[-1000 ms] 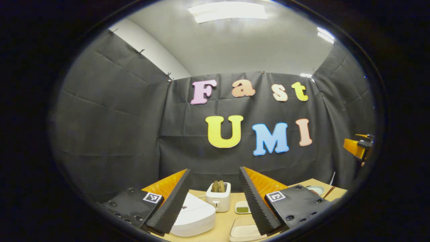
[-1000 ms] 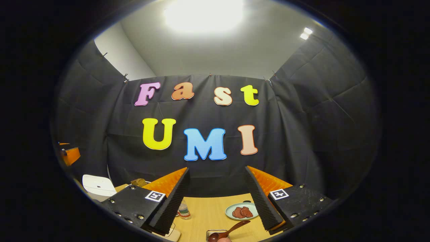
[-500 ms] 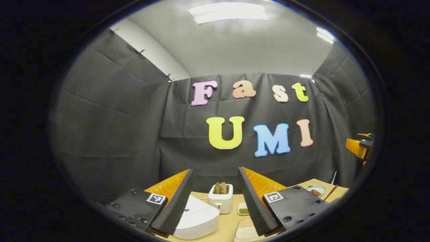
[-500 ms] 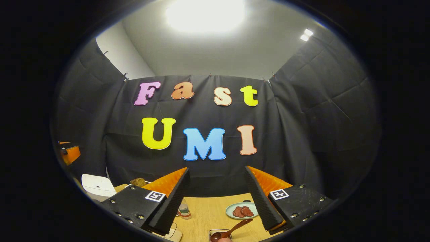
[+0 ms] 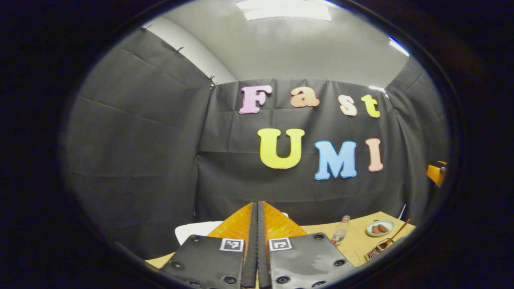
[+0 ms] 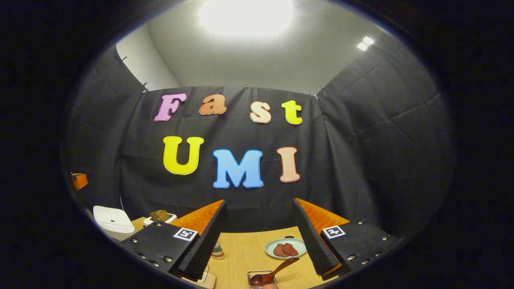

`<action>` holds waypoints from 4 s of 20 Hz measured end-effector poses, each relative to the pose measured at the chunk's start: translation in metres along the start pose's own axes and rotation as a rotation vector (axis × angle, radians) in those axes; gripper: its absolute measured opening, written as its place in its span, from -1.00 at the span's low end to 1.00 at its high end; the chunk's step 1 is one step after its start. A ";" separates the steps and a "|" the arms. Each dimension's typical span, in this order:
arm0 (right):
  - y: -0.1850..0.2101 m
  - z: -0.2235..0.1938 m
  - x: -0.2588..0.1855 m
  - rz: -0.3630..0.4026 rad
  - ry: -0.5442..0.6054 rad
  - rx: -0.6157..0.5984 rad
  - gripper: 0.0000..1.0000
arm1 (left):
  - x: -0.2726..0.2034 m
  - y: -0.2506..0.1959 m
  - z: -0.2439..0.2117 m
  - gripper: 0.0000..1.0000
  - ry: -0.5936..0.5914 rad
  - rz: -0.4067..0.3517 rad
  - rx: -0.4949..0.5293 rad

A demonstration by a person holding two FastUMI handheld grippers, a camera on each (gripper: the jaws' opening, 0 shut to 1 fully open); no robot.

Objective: Close the left gripper, press the button to open the rice cooker; take a wooden spoon from the chopstick holder with the right hand, scoop a spoonful of rice and pour it into the rice cooker, then put the wooden spoon back into the chopstick holder.

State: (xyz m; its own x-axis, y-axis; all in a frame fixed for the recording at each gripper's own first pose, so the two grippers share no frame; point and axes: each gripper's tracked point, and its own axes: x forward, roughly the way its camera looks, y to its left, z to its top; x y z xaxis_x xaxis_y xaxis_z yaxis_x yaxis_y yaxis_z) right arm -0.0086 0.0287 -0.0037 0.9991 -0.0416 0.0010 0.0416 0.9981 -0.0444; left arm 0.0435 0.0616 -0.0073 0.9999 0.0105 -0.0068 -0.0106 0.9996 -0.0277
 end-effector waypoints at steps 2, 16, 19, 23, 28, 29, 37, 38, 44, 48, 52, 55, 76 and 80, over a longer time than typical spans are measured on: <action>0.004 0.004 -0.001 -0.001 -0.010 -0.004 0.94 | 0.007 0.003 -0.006 -0.82 0.015 -0.031 -0.018; 0.014 -0.013 -0.011 -0.052 0.063 -0.096 0.84 | 0.078 0.063 -0.133 -0.82 0.278 -0.022 -0.042; 0.016 -0.013 -0.014 -0.065 0.070 -0.092 0.94 | 0.081 0.068 -0.170 -0.82 0.346 -0.025 -0.049; 0.014 -0.014 -0.019 -0.082 0.076 -0.104 0.94 | 0.083 0.075 -0.199 -0.82 0.401 -0.019 -0.042; 0.009 -0.019 -0.025 -0.093 0.089 -0.115 0.94 | 0.080 0.070 -0.225 -0.82 0.451 -0.030 -0.044; 0.008 -0.019 -0.025 -0.092 0.090 -0.116 0.94 | 0.080 0.069 -0.221 -0.82 0.429 -0.031 -0.039; -0.006 -0.021 -0.022 -0.082 0.086 -0.103 0.94 | 0.088 0.073 -0.185 -0.82 0.339 0.008 0.044; -0.010 -0.022 -0.021 -0.084 0.085 -0.095 0.86 | 0.092 0.074 -0.171 -0.82 0.310 0.020 0.056; -0.031 -0.026 -0.013 -0.085 0.082 -0.049 0.94 | 0.096 0.082 -0.086 -0.80 0.145 0.085 0.101; -0.047 -0.035 -0.004 -0.093 0.085 -0.046 0.94 | 0.074 0.063 -0.038 -0.19 0.063 0.088 0.062; -0.063 -0.061 0.008 -0.102 0.149 0.002 0.94 | 0.044 0.028 -0.013 0.99 -0.003 0.058 0.024; -0.073 -0.091 0.017 -0.100 0.230 0.052 0.94 | 0.028 0.005 0.002 0.96 -0.021 0.035 0.032; -0.051 -0.287 0.031 -0.022 0.749 0.403 0.68 | -0.042 -0.013 0.022 0.94 0.015 0.063 0.202; -0.045 -0.303 0.030 -0.026 0.798 0.434 0.08 | -0.048 -0.002 0.020 0.94 0.026 0.090 0.197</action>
State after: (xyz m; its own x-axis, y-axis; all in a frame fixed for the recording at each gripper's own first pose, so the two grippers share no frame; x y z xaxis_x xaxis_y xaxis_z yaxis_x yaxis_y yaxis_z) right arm 0.0193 -0.0313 -0.3040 0.7069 0.0786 -0.7030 0.2222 0.9188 0.3262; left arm -0.0046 0.0601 0.0136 0.9944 0.1022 -0.0259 -0.0964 0.9807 0.1700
